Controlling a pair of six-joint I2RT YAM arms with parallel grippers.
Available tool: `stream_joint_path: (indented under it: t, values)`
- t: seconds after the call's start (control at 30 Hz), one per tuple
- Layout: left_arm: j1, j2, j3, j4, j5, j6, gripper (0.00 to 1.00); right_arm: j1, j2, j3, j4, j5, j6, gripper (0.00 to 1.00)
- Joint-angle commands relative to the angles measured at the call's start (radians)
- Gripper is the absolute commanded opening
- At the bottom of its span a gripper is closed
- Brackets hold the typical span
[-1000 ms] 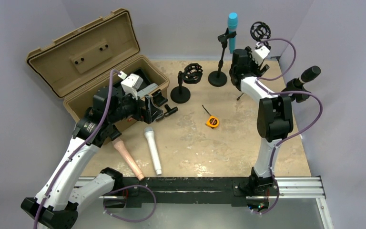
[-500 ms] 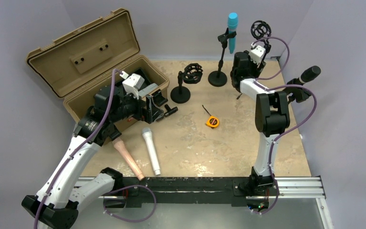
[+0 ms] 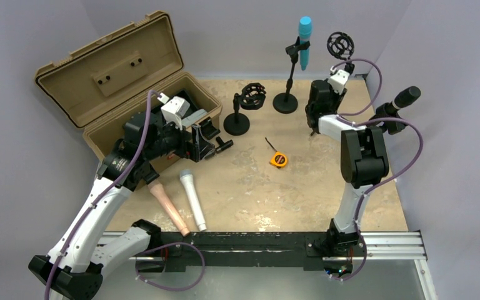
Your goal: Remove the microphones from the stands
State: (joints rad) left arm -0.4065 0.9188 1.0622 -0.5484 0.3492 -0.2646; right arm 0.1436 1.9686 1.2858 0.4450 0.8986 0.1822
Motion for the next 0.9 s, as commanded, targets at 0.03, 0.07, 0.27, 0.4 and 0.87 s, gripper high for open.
stream_joint_path:
  t: [0.03,0.07,0.27,0.4,0.87]
  values:
    - [-0.003,-0.001,0.033,0.019,0.028,0.023,0.89,0.003,-0.124,-0.099,0.098,-0.007,0.001,0.16]
    - [-0.004,-0.003,0.032,0.019,0.031,0.022,0.89,0.004,-0.138,-0.123,0.108,-0.015,-0.004,0.14]
    - [-0.003,-0.008,0.03,0.027,0.044,0.016,0.89,0.015,-0.289,-0.315,0.248,-0.214,-0.104,0.13]
    - [-0.005,-0.008,0.029,0.031,0.051,0.013,0.89,0.03,-0.387,-0.447,0.349,-0.364,-0.214,0.13]
    - [-0.026,-0.027,0.029,0.024,0.024,0.023,0.89,0.036,-0.469,-0.609,0.5,-0.626,-0.281,0.19]
